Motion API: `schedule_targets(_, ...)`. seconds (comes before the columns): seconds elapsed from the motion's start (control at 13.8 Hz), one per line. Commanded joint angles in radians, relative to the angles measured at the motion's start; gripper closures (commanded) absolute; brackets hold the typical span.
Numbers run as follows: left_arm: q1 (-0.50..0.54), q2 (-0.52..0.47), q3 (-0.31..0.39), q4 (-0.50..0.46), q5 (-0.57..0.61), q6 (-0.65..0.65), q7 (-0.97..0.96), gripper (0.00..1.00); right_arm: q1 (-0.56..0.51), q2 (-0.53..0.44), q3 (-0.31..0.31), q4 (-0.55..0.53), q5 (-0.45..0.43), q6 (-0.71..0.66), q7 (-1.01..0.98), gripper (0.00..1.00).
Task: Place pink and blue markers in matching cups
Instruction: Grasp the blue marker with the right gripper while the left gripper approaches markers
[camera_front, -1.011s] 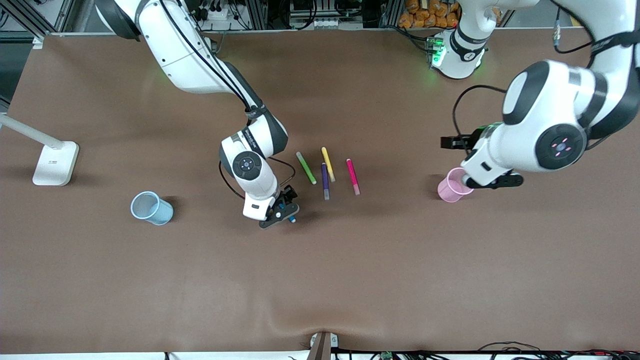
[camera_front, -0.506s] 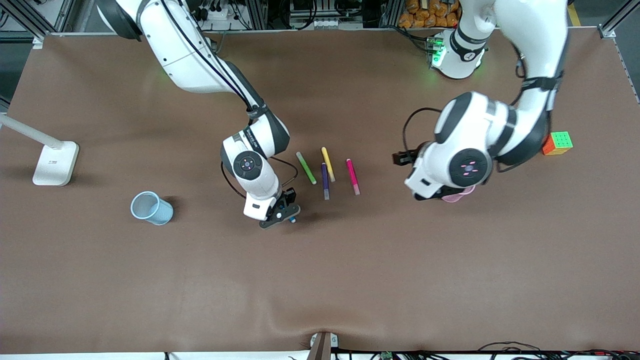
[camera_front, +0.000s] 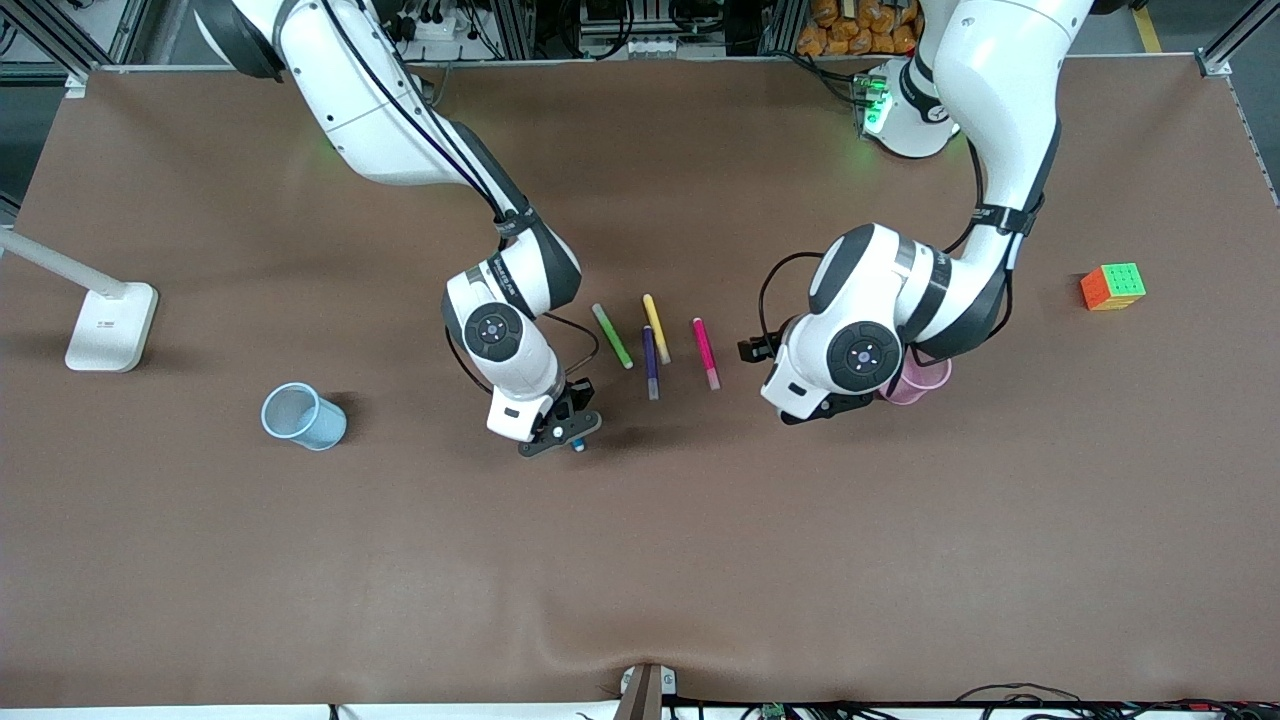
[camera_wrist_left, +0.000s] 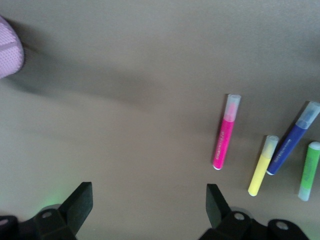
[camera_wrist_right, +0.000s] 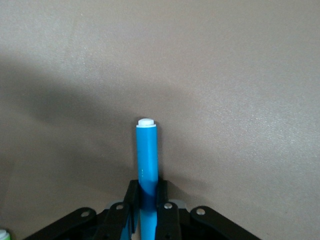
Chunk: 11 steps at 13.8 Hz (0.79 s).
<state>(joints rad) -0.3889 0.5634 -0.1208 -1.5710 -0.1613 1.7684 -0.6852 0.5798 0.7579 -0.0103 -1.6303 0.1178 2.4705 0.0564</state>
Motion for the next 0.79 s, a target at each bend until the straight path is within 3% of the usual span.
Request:
schedule_targets(0.0, -0.031, 0.013, 0.007, 0.02, -0.026, 0.005, -0.039, 0.0, 0.0, -0.006, -0.007, 0.062, 0.013, -0.102, 0.005, 1.0)
schedule_targets(0.22, -0.038, 0.015, 0.007, 0.023, -0.026, 0.005, -0.065, 0.0, -0.005, -0.02, -0.014, 0.119, -0.001, -0.215, -0.015, 1.0)
schedule_targets(0.72, -0.036, 0.018, 0.007, 0.026, -0.026, 0.011, -0.066, 0.0, -0.073, -0.089, -0.017, 0.124, -0.001, -0.355, -0.139, 1.0)
